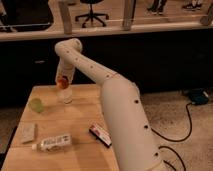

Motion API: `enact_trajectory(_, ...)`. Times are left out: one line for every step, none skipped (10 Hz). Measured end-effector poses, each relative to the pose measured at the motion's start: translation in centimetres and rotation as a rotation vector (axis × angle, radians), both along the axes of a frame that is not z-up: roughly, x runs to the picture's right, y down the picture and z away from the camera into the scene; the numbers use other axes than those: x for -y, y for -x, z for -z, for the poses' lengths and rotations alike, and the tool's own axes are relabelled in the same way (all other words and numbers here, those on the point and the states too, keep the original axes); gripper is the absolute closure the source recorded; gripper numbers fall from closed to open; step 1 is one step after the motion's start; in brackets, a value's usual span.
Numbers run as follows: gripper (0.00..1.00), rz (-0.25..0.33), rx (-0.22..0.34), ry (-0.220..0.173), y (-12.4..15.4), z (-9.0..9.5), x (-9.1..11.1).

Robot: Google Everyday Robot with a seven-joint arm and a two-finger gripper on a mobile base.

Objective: Place apple in paper cup

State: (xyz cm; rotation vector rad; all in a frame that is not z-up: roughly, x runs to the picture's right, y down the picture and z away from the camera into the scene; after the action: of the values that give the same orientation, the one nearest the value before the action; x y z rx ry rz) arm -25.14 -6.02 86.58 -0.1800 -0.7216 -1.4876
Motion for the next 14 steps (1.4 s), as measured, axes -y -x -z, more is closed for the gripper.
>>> enact_trajectory(0.54,0.002,0.001,0.002,0.04,0.0,0.05)
enact_trajectory(0.54,0.003,0.002,0.005,0.06,-0.06,0.08)
enact_trajectory(0.54,0.004,0.003,0.007,0.05,-0.11,0.14)
enact_trajectory(0.54,0.003,0.003,0.009,0.03,-0.13,0.17)
enact_trajectory(0.52,0.003,0.003,0.01,-0.01,-0.14,0.22)
enact_trajectory(0.47,0.003,0.004,0.012,0.01,-0.09,0.33)
enact_trajectory(0.47,0.006,0.005,0.016,0.08,-0.1,0.33)
enact_trajectory(0.47,0.006,0.007,0.017,0.18,-0.05,0.39)
enact_trajectory(0.47,0.008,0.008,0.019,0.27,-0.05,0.42)
enact_trajectory(0.45,0.008,0.008,0.02,0.29,-0.01,0.5)
enact_trajectory(0.41,0.008,0.009,0.021,0.29,0.01,0.58)
enact_trajectory(0.41,0.007,0.008,0.023,0.23,-0.01,0.62)
enact_trajectory(0.42,0.007,0.009,0.024,0.23,-0.01,0.67)
enact_trajectory(0.45,0.008,0.01,0.026,0.35,-0.03,0.63)
